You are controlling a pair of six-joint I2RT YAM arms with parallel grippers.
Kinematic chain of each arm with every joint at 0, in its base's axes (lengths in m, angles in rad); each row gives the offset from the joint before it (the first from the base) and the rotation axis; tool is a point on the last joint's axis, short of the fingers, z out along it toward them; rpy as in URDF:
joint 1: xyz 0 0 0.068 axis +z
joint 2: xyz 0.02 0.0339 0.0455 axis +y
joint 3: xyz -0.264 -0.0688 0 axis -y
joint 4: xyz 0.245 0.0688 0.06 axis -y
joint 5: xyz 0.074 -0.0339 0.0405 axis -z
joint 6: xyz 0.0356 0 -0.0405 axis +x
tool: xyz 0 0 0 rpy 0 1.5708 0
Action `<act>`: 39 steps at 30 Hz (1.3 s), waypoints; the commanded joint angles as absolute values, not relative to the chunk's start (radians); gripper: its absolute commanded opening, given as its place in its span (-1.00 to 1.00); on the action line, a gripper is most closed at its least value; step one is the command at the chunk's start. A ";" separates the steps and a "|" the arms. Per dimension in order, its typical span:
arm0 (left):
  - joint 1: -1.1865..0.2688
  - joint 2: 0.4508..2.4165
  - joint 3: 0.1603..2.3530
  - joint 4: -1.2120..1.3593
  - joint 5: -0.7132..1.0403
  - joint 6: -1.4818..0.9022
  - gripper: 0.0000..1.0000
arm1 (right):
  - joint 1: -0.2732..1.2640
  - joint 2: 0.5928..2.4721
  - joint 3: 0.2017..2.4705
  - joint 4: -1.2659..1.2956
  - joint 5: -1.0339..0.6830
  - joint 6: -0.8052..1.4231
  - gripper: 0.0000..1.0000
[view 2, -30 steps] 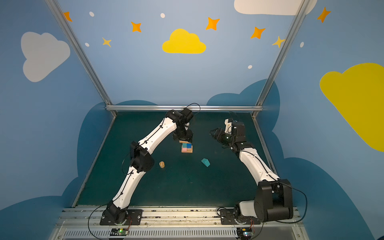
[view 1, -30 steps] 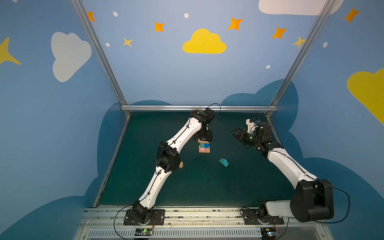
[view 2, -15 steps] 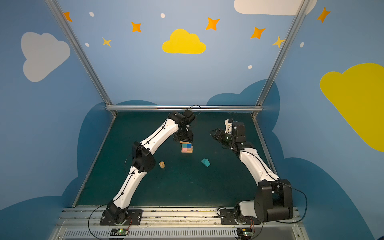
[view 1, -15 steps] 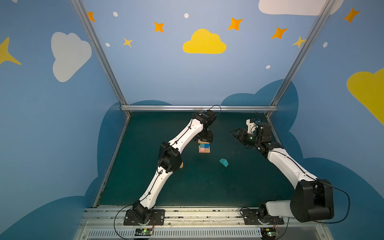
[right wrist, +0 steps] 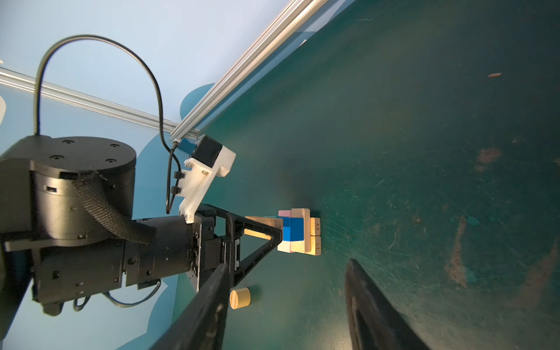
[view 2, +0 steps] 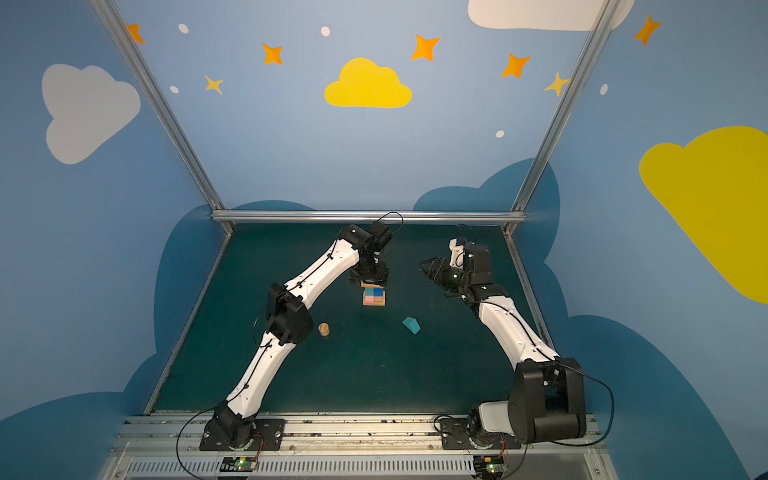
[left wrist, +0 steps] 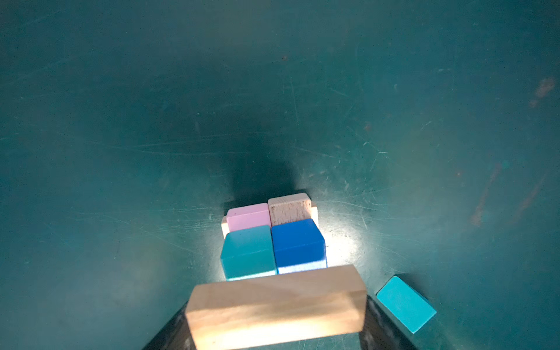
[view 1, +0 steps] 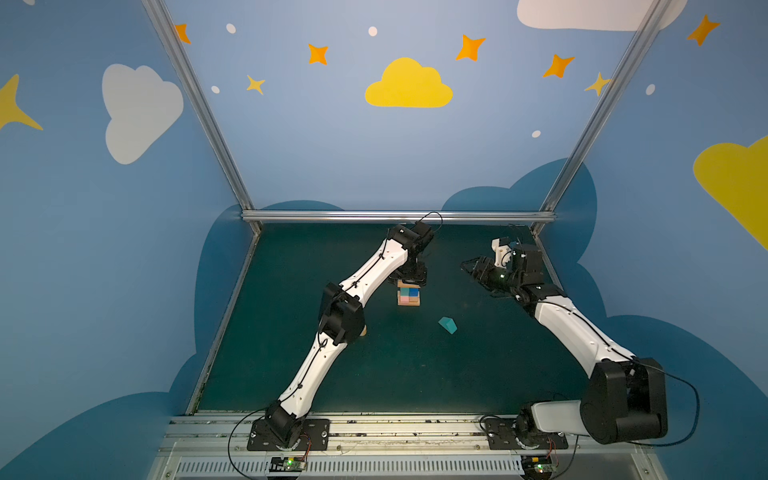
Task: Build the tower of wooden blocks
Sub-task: 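Carry the wooden plank with the left gripper over the tower, then lower the wooden plank onto the teal and blue cubes with the left gripper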
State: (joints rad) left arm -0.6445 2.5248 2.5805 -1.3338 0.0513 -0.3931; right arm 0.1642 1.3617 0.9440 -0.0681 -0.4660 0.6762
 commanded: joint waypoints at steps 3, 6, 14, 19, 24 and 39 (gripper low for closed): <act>-0.650 2.546 2.592 -1.338 0.031 -0.406 0.24 | 0.158 1.374 0.937 -0.049 -0.477 0.676 0.17; -0.650 2.550 2.591 -1.335 0.035 -0.407 0.25 | 0.158 1.377 0.937 -0.046 -0.480 0.677 0.17; -0.651 2.556 2.592 -1.332 0.030 -0.411 0.27 | 0.158 1.375 0.936 -0.046 -0.482 0.678 0.17; -0.652 2.561 2.591 -1.328 0.029 -0.417 0.28 | 0.158 1.375 0.936 -0.045 -0.480 0.677 0.17; -0.652 2.567 2.592 -1.328 0.021 -0.417 0.28 | 0.159 1.375 0.936 -0.046 -0.481 0.678 0.17; -0.650 2.574 2.591 -1.321 0.015 -0.423 0.31 | 0.158 1.376 0.934 -0.045 -0.481 0.679 0.17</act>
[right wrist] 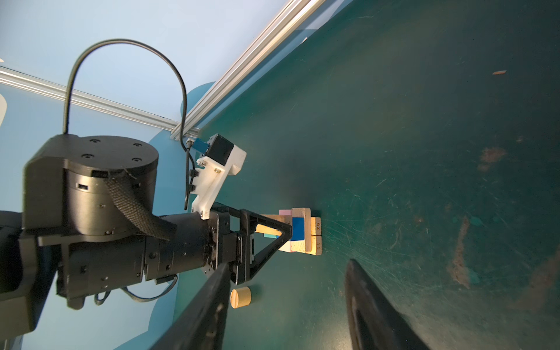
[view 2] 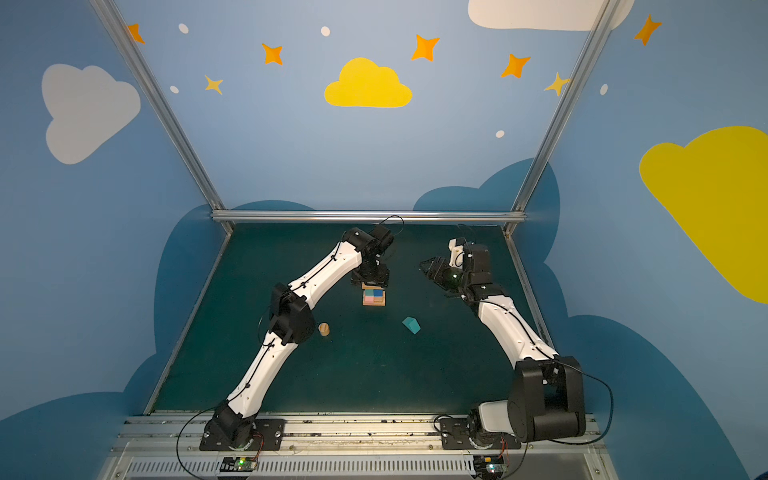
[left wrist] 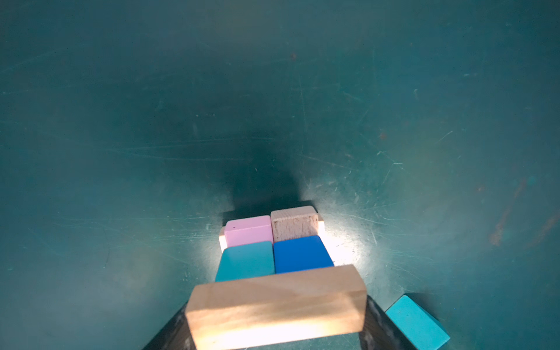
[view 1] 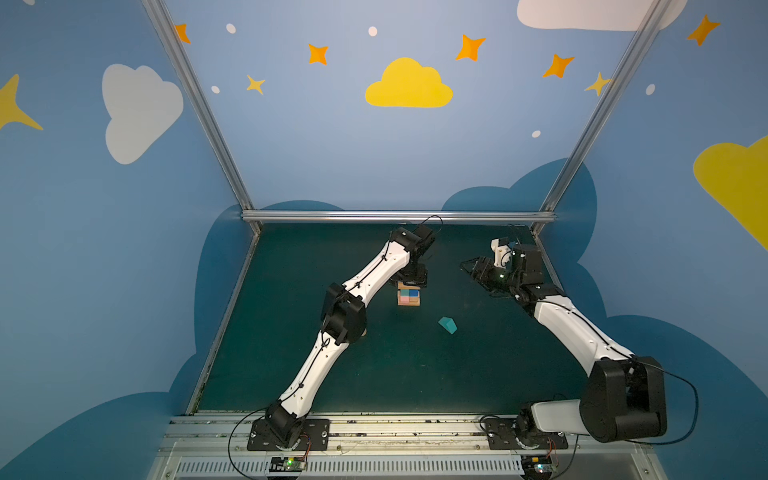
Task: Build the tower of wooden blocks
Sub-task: 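Lower the wooden plank onto the teal and blue cubes with the left gripper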
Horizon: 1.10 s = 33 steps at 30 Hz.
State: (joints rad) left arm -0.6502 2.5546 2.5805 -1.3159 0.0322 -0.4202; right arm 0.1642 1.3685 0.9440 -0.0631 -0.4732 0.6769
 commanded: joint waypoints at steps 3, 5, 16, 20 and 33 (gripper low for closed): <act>-0.650 2.575 2.591 -1.322 0.020 -0.430 0.32 | 0.158 1.377 0.934 -0.045 -0.482 0.680 0.17; -0.650 2.575 2.592 -1.325 0.020 -0.434 0.32 | 0.158 1.377 0.934 -0.046 -0.482 0.680 0.17; -0.650 2.576 2.592 -1.333 0.014 -0.440 0.43 | 0.158 1.379 0.934 -0.043 -0.483 0.680 0.17; -0.650 2.575 2.591 -1.333 0.015 -0.440 0.46 | 0.158 1.381 0.934 -0.044 -0.482 0.682 0.17; -0.651 2.577 2.592 -1.339 0.014 -0.440 0.54 | 0.158 1.379 0.933 -0.043 -0.483 0.681 0.17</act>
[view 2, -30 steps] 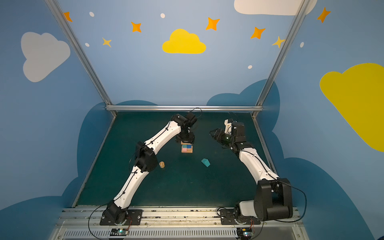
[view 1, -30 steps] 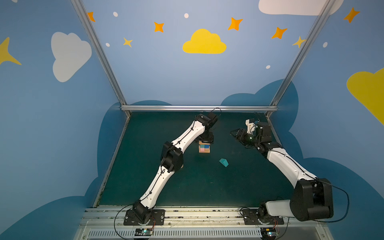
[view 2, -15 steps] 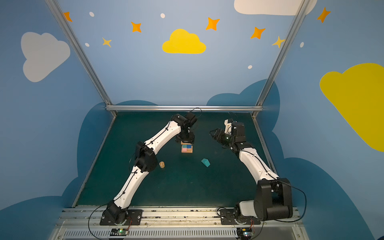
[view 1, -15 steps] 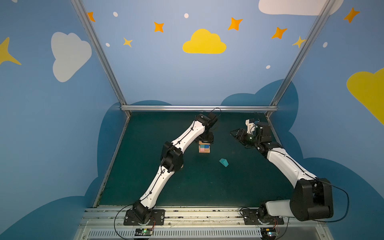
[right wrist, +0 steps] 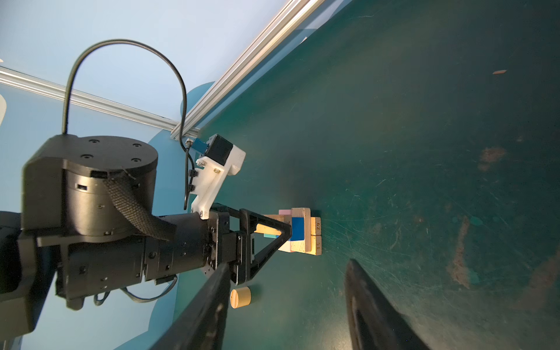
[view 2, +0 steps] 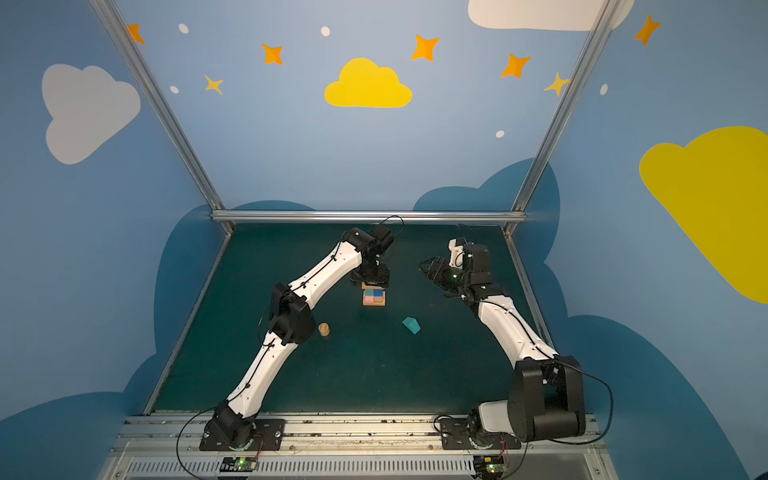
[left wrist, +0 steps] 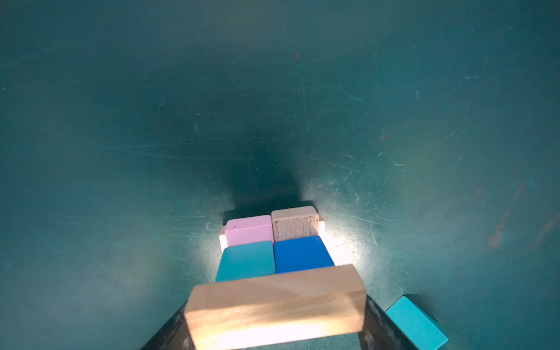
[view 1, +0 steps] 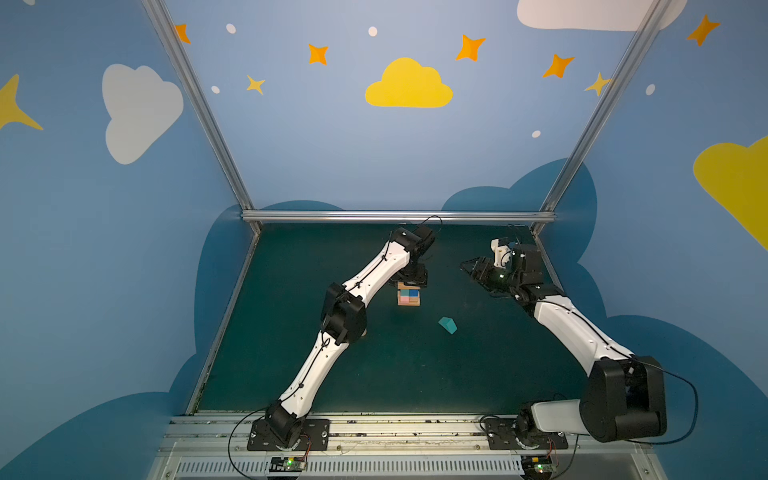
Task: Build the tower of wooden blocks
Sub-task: 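Lower the wooden plank onto the teal and blue cubes with the left gripper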
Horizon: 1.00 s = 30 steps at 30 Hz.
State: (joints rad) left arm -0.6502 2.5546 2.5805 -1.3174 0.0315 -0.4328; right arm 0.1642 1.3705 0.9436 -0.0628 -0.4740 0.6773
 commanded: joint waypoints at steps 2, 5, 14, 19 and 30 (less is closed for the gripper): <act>-0.651 2.577 2.592 -1.339 0.012 -0.440 0.57 | 0.158 1.381 0.934 -0.045 -0.483 0.681 0.17; -0.651 2.577 2.592 -1.339 0.012 -0.440 0.58 | 0.158 1.380 0.934 -0.043 -0.483 0.681 0.17; -0.653 2.580 2.592 -1.339 0.016 -0.441 0.61 | 0.158 1.379 0.934 -0.042 -0.482 0.681 0.17; -0.655 2.582 2.592 -1.342 0.015 -0.442 0.64 | 0.158 1.380 0.933 -0.044 -0.483 0.681 0.17; -0.660 2.582 2.592 -1.342 0.020 -0.446 0.67 | 0.158 1.376 0.931 -0.045 -0.483 0.682 0.17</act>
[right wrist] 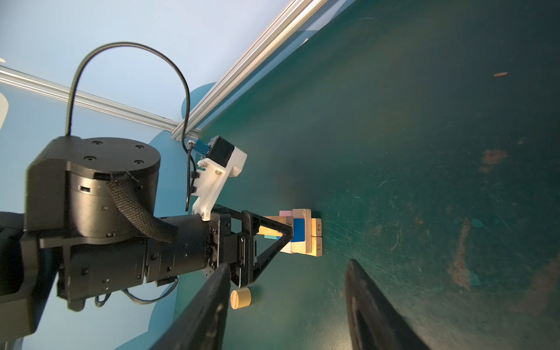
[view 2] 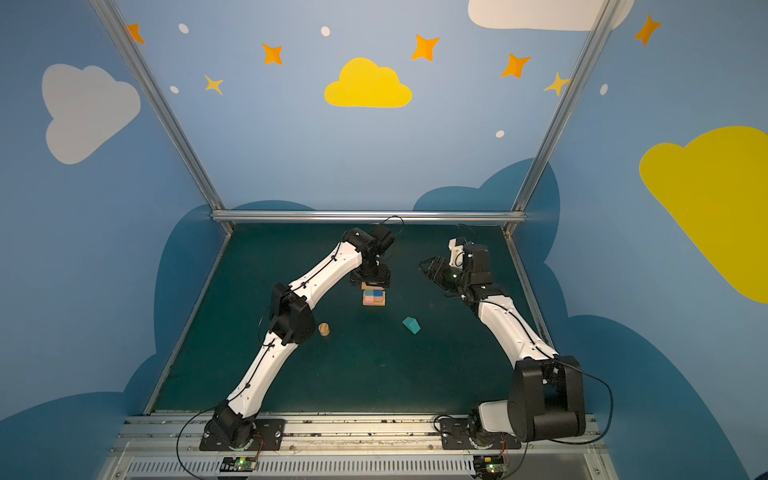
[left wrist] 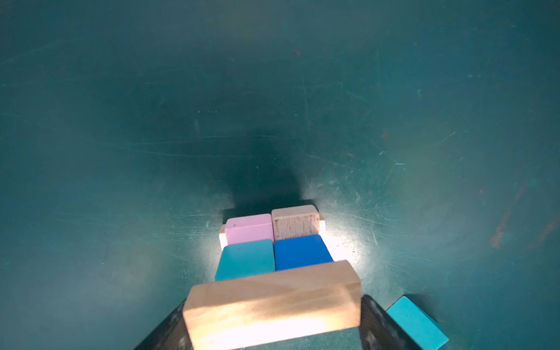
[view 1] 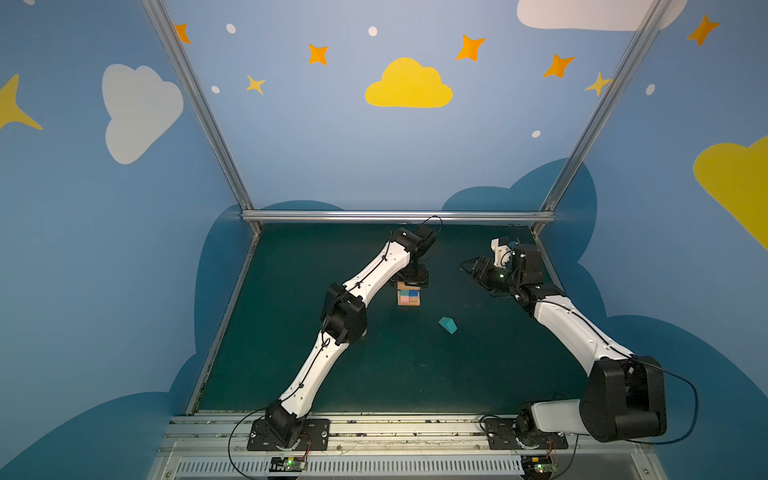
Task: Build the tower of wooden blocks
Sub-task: 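Lower the wooden plank onto the teal and blue cubes with the left gripper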
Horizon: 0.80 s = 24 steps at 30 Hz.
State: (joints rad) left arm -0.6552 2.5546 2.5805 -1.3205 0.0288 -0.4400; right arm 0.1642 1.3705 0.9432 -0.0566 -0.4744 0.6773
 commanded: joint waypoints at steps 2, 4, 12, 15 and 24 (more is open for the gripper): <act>-0.660 2.582 2.592 -1.340 0.020 -0.445 0.68 | 0.159 1.375 0.930 -0.045 -0.483 0.682 0.17; -0.660 2.582 2.592 -1.338 0.022 -0.446 0.69 | 0.158 1.375 0.930 -0.044 -0.483 0.682 0.17; -0.660 2.582 2.592 -1.334 0.021 -0.444 0.73 | 0.158 1.378 0.930 -0.044 -0.483 0.681 0.17; -0.660 2.583 2.592 -1.333 0.023 -0.444 0.74 | 0.158 1.378 0.931 -0.042 -0.483 0.682 0.17; -0.660 2.582 2.592 -1.328 0.029 -0.445 0.76 | 0.158 1.379 0.931 -0.041 -0.484 0.683 0.17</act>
State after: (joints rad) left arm -0.6575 2.5546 2.5805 -1.3190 0.0299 -0.4427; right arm 0.1642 1.3705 0.9424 -0.0563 -0.4744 0.6777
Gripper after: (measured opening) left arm 0.879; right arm 0.585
